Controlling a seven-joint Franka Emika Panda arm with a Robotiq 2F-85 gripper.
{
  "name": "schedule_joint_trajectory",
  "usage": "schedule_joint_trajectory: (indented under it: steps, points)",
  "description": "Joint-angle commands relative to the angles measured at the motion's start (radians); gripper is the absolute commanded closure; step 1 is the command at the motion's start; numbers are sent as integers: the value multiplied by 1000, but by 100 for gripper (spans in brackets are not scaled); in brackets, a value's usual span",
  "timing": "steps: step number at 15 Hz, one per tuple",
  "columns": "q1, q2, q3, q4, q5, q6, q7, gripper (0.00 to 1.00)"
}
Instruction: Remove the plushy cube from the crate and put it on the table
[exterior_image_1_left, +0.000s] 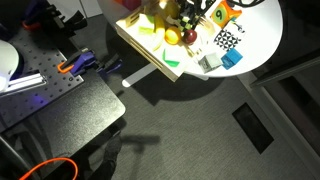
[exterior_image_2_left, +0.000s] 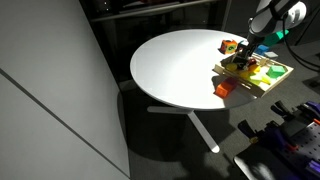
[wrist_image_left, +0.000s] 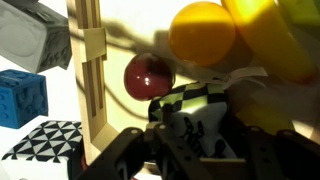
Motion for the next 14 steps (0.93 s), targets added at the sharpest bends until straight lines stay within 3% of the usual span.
schedule_joint_trajectory:
  steps: [1,3,5,14]
  points:
    - [-3,11,-1,12,-33,15,12,80]
    - [-2,-2,2,10,-29,5,15,93]
    - [4,-18,3,6,-27,-7,24,99]
    - [71,-82,-4,-23,-55,51,75,96]
